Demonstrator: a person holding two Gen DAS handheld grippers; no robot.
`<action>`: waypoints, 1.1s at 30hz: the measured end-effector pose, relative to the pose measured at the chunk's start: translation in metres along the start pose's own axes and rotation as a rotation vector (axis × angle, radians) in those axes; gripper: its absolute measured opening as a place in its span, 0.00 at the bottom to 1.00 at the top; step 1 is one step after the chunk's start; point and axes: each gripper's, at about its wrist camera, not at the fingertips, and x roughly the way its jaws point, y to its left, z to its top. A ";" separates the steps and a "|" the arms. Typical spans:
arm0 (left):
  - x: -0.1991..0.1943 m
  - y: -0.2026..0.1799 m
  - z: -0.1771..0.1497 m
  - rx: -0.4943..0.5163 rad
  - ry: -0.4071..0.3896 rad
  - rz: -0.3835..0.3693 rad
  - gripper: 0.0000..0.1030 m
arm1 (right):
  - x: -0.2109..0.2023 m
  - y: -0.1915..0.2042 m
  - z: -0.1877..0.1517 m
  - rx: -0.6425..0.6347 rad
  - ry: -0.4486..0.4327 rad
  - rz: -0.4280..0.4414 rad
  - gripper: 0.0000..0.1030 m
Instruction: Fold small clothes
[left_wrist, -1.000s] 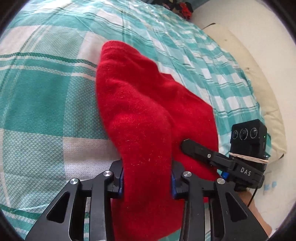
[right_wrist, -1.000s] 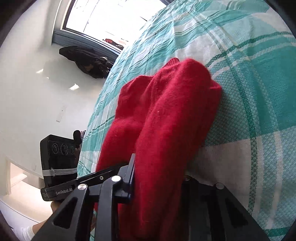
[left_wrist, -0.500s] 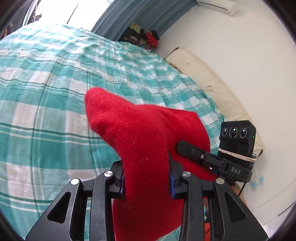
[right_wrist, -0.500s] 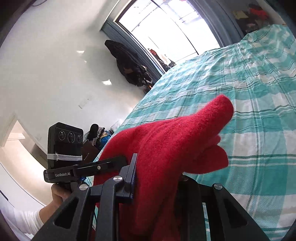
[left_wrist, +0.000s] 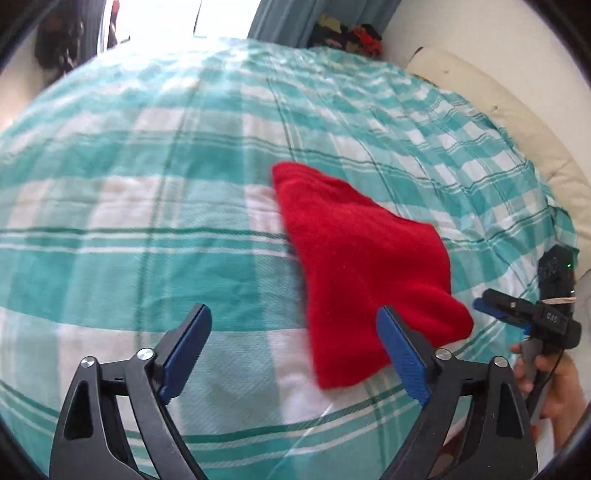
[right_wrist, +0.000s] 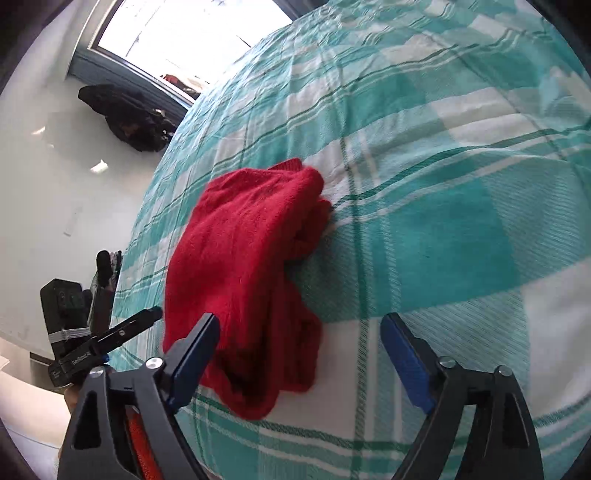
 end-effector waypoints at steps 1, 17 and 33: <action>-0.018 -0.001 -0.005 0.060 -0.044 0.059 0.96 | -0.019 -0.001 -0.010 -0.009 -0.050 -0.034 0.95; -0.117 -0.004 -0.073 0.038 -0.123 0.411 0.99 | -0.087 0.115 -0.151 -0.257 -0.074 -0.380 0.98; -0.117 -0.012 -0.084 0.050 0.002 0.426 0.99 | -0.101 0.190 -0.150 -0.440 -0.154 -0.610 0.98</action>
